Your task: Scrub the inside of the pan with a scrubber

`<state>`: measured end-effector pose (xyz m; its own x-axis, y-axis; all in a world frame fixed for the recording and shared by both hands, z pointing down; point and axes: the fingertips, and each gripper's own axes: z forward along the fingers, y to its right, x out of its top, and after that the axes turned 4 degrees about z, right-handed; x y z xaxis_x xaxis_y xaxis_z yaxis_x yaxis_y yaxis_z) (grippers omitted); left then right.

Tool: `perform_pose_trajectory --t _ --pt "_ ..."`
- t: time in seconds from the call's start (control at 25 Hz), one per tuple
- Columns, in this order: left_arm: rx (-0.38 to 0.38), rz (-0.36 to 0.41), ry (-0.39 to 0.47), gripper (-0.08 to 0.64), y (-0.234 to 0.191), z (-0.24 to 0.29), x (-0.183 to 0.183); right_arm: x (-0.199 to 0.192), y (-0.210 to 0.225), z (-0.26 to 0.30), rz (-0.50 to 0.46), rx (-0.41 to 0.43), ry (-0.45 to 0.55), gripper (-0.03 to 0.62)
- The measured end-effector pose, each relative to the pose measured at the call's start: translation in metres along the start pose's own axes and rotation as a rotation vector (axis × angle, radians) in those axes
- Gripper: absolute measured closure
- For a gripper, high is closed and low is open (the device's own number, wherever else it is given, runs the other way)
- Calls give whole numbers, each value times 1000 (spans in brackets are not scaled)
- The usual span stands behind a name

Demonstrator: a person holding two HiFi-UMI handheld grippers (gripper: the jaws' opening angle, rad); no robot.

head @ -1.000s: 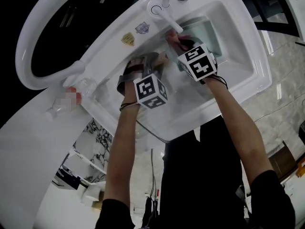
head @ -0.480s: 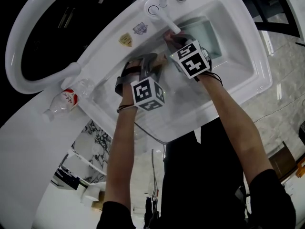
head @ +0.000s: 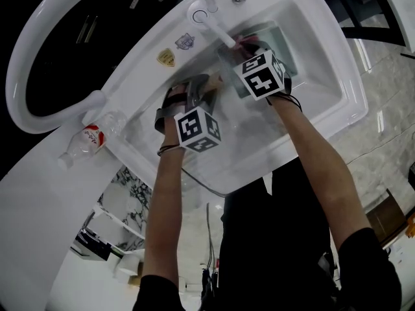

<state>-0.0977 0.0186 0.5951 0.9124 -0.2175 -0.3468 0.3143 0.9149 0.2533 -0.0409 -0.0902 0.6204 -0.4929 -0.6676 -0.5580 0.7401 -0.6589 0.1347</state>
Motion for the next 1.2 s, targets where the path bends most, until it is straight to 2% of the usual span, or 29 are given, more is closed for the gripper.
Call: perform_pose_trajectory --t 0.2,0.48,0.64,0.72,0.84,1.2 --pt "7 -9 3 390 0 0 0 -8 34 -5 -15 -89 -14 535" --pt "13 -28 -8 388 0 0 0 -18 75 -12 19 -233 -35 535" --pt "22 -34 -12 387 -2 1 0 -21 80 -14 66 -248 -44 535" --pt "23 -37 -15 387 -1 1 0 -25 78 -16 121 -235 -52 535" --pt "26 -37 -19 385 0 1 0 -27 59 -16 166 -170 -58 535" --pt "30 -38 -20 385 -1 1 1 -20 -27 -13 123 29 -31 535"
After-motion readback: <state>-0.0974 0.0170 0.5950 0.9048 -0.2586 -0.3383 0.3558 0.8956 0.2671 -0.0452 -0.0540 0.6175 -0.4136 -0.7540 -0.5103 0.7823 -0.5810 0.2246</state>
